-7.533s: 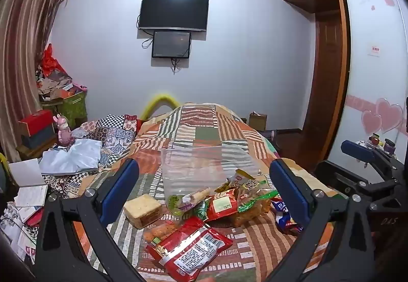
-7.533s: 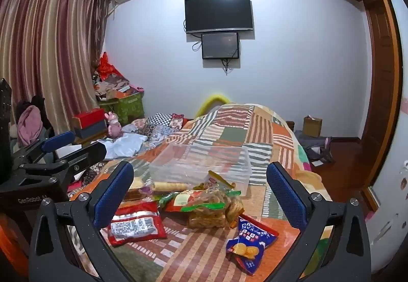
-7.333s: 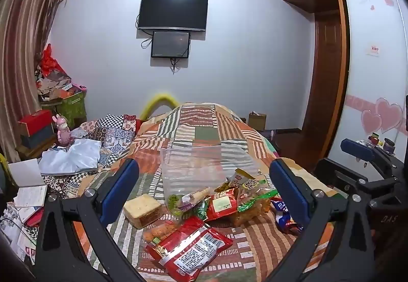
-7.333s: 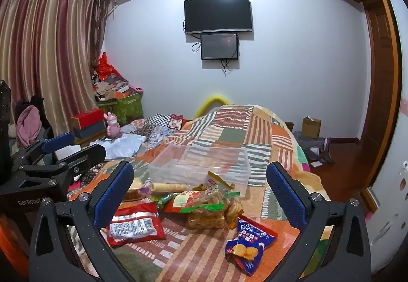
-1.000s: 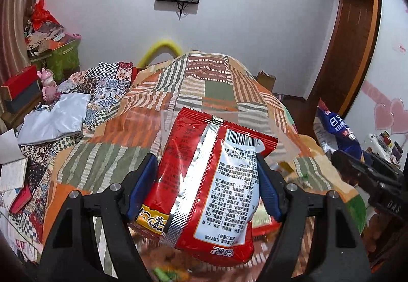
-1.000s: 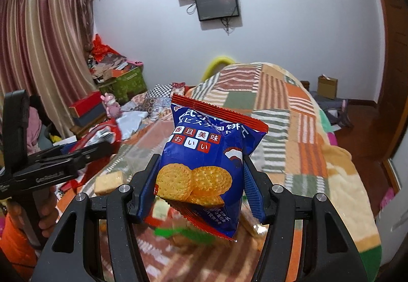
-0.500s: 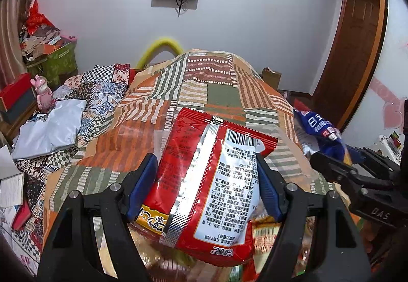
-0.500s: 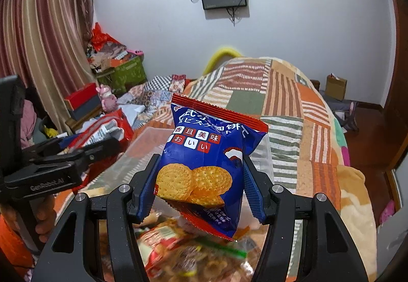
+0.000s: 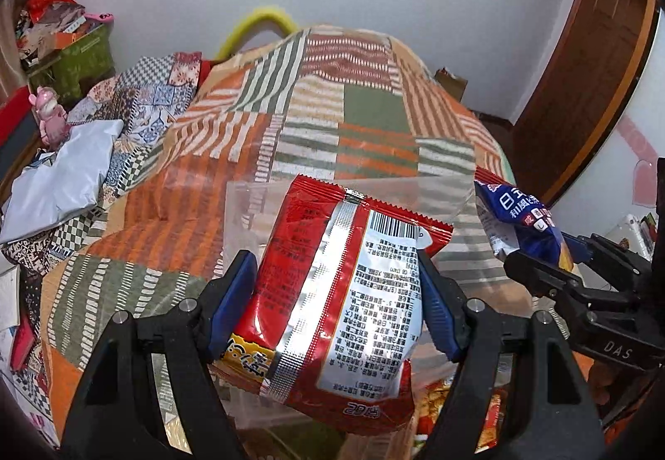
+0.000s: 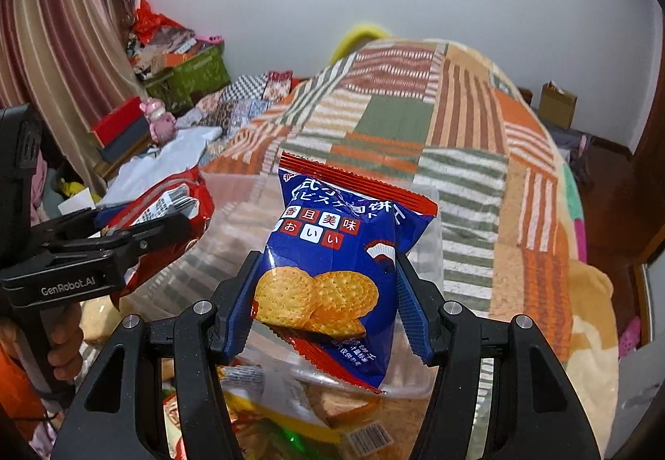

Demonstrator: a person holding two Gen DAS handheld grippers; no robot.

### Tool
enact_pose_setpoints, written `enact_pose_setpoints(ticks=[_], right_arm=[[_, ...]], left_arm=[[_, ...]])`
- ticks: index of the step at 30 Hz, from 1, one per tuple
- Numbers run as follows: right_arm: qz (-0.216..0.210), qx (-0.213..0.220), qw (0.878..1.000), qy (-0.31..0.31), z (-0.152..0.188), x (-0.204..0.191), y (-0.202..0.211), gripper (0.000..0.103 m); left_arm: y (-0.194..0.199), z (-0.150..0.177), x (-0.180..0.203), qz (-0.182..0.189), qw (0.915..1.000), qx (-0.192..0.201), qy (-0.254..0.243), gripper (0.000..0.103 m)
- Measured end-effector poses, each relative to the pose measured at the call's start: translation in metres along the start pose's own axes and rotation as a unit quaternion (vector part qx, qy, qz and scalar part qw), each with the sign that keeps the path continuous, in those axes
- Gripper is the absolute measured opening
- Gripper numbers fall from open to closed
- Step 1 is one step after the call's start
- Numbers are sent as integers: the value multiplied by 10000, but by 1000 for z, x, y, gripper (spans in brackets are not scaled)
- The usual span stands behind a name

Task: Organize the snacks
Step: 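Carry both bags into the clear box and open both tools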

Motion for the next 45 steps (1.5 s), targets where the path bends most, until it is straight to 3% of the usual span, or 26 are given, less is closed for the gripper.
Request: enact_pose_setpoints(ticks=[14,21,33,40,45], right_arm=[[-109,-695,9975,-1,8,7,-33,58],[1,-808,9967,32,12,8,-35,60],[253,-214,9993,199,-3,-7,13,63],[441,302,9973,513,-1,-37,55,77],[488,548,9955,597,11,-54,76,82]], left_arm=[[-30,5,14,1,9975,-579,-408,75],[-28,5,12,-2,9975,-600,-378,76],[29,2,2,-47,9995,-84,-284,76],[78,14,-10,-113,9991,319,-270,82],[98,32,-18,-95,9989,381,-271,83]])
Point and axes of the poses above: each gripper's, at about its wrist camera, not at the fingertips, and y roughly against the way its jaws point, x to its right, z to its underside, the point moved 6 cm from there along -y, roughly the way its jaws point, and after that the axes turned 14 degrees about -z, right-handed, at the moved point
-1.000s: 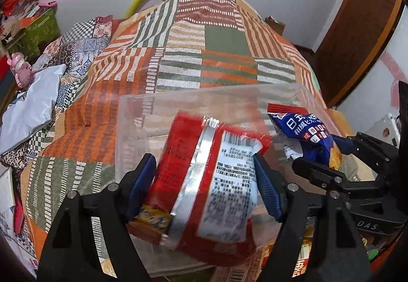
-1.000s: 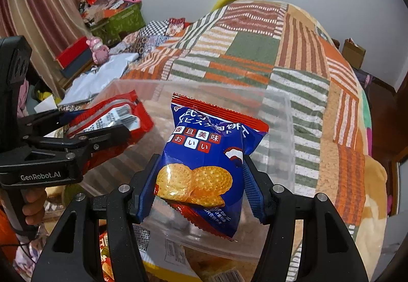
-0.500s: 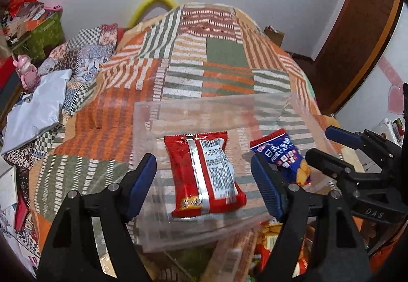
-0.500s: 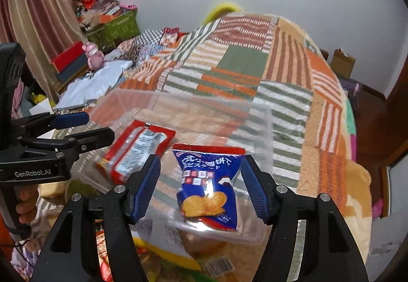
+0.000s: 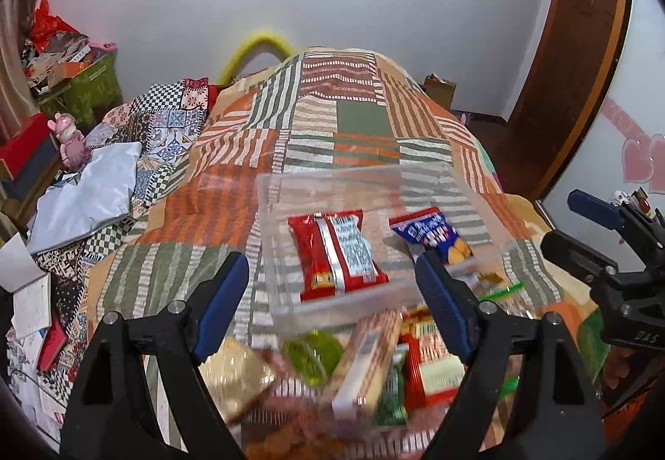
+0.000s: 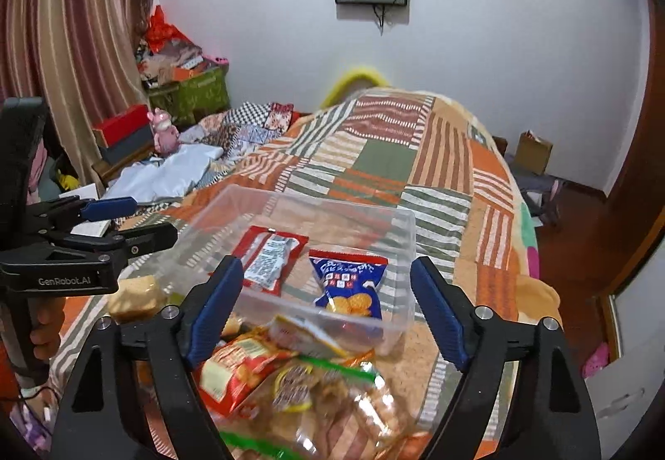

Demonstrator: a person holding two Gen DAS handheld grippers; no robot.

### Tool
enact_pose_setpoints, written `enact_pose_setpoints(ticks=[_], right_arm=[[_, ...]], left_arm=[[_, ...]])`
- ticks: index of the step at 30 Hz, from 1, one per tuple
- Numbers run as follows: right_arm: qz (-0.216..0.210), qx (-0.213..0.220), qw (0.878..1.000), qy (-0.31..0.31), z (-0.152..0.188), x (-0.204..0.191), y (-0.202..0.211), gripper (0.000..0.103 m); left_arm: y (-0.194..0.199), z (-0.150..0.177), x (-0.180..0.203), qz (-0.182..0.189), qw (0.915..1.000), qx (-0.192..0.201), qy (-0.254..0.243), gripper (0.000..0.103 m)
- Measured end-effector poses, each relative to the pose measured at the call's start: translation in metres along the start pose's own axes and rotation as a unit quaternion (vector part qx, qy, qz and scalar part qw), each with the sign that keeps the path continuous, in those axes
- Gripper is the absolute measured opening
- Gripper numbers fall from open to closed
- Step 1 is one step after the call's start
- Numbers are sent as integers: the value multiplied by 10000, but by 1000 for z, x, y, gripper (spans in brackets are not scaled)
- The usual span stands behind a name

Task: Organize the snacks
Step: 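Carry both bags into the clear box and open both tools, then grasp the biscuit roll with the left tool while the right tool grasps the yellow snack bag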

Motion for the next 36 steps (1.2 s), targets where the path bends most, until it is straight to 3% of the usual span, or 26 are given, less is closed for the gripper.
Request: enact_pose_setpoints(ticks=[16,20,25,27,36], right_arm=[[159,-128,9994,-266,62,-13,6,85],[142,-241,9987,-428,78,-10,-2,85],[-18,-307,9975,-631,87,-7,-12,85],[-96,-317,9969,-710,90,-7,-14,85],[-206,-310,9952,-905,98,-4,-21,81]], left_arm=[[-7,76,2,65,9990,-420,-143,82],[-11,79,10,101,9988,-385,-291,73],[-22,77,22,230,9978,-468,-399,50],[-29,77,25,325,9970,-586,-386,46],[-46,86,37,385,9950,-684,-612,45]])
Point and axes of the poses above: each gripper's, at about its wrist camera, not at the fingertips, and y roughly against the way its jaws point, x to its right, z to its underside, the point moved 6 cm from there along -y, roughly the way its jaws point, and after that the axes turned 14 degrees about -z, right-handed, at the moved point
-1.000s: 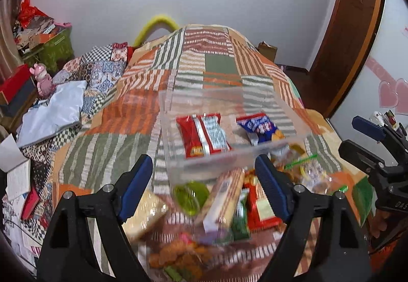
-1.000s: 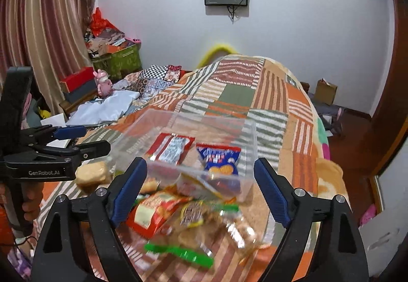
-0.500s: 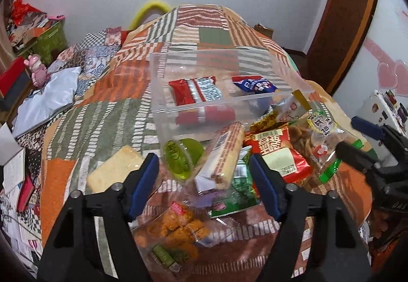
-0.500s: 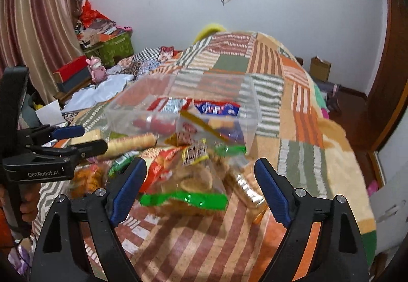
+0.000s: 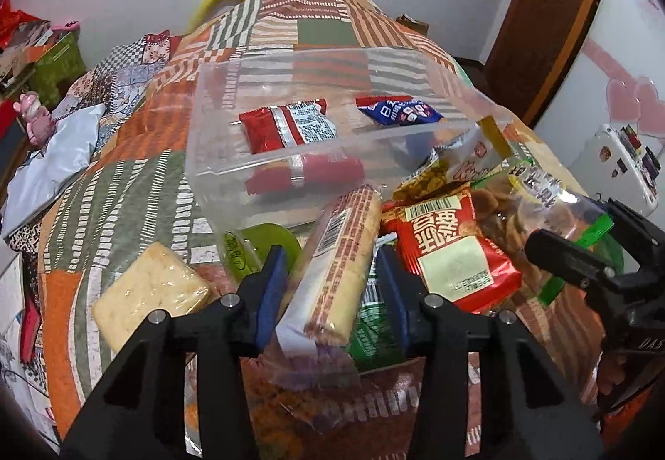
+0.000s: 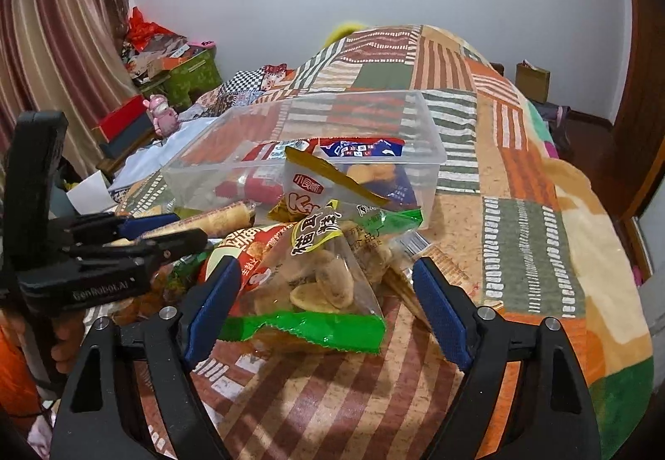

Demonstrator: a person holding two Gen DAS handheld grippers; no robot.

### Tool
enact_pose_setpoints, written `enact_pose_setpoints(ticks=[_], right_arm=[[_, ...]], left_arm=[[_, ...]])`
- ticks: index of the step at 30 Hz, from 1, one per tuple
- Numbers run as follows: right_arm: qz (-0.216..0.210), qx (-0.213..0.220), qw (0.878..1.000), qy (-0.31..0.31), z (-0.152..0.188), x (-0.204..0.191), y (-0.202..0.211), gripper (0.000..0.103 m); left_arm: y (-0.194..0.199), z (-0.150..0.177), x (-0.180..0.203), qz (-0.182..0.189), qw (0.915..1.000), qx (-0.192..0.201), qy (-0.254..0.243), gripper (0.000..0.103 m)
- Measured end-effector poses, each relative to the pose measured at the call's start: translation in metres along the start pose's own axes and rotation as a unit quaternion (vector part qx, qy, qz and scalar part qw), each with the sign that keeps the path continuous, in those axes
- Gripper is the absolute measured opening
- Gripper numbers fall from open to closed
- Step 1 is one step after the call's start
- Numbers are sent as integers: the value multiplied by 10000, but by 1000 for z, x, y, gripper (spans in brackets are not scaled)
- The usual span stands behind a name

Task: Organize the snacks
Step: 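Grasp the biscuit roll with the left tool while the right tool grasps the yellow snack bag, then lower the biscuit roll and yellow bag into the clear box, open both tools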

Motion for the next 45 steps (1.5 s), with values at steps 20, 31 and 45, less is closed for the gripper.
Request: enact_pose_setpoints(ticks=[20,31,45], right_arm=[[-360,120,9984,-418,3,8,5,49],[-339,384,9979,-398,-2,9,28,40],[-423,748,9961,-200,-18,-2,50,34]], left_arm=[[4,6,5,-201,9996,182,-119,35],[37,21,-11,-48,9996,210,204,22],[73,8,-16,-3,9976,601,329,22]])
Point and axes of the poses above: each gripper's, at about its wrist camera, not at the fingertips, and y roughly against the way its jaws point, x to its right, z to its underside, the point moved 6 cm from there along -y, roughly the way its jaws point, and after that the axes turned 14 degrees about -z, right-handed, at the moved point
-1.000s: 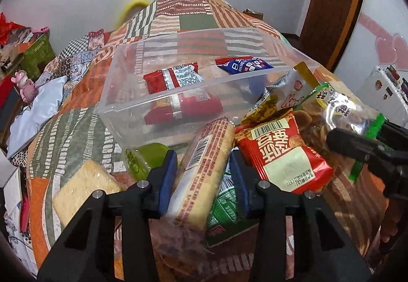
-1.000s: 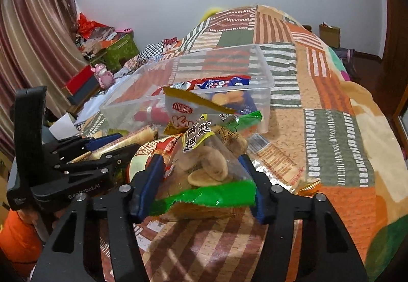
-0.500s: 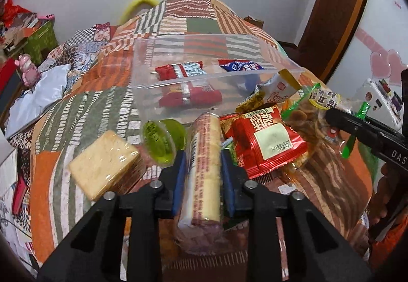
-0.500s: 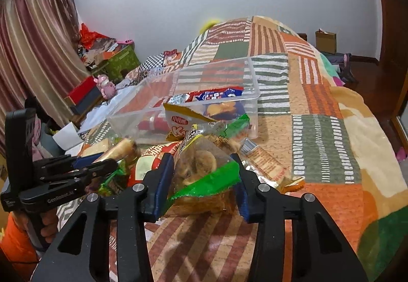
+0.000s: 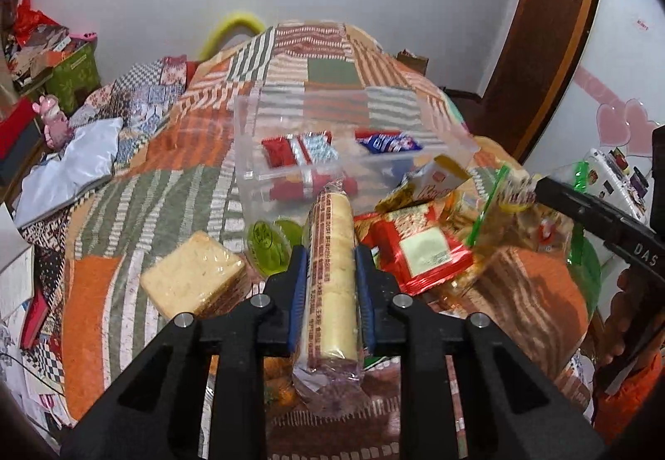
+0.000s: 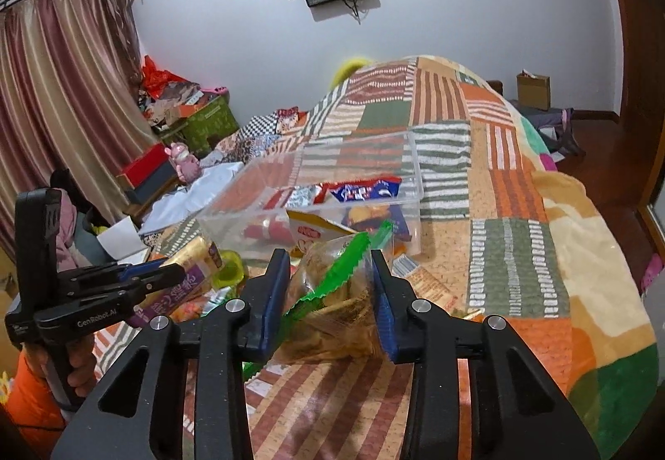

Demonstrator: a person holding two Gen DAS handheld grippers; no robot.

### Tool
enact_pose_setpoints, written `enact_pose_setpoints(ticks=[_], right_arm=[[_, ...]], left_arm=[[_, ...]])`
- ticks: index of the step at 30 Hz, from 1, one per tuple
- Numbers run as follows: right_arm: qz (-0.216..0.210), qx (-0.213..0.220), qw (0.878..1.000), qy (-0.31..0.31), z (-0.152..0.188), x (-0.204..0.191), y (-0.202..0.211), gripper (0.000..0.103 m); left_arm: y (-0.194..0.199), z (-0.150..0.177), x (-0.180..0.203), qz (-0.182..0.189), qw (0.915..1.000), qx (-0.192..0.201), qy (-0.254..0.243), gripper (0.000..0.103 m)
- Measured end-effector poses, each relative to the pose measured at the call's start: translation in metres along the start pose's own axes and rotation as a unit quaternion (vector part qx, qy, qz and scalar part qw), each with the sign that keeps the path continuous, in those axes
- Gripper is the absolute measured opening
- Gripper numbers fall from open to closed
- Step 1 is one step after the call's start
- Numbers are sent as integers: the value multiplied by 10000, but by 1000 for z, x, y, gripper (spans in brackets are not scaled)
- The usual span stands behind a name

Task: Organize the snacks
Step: 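Lower the biscuit roll and yellow bag into the clear box, open both tools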

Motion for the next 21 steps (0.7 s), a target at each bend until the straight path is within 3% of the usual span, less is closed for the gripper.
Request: enact_pose_setpoints(ticks=[10,21], right_arm=[[-71,189,9995,244,-18,-13,7,32],[-41,583,9958,710,-62,-31,13,32]], left_arm=[[28,-37,4,164,9985,528,49,22],[29,-70,3,176,9965,806,146,22]])
Point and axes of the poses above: each gripper's, at about its wrist camera, not at the fingertips, and y roughly against the way its jaws point, x to its right, z to its underside, the point moved 6 cm from there along -y, roughly the way its jaws point, and after that the axes turned 14 degrees about -z, right-handed, at the moved point
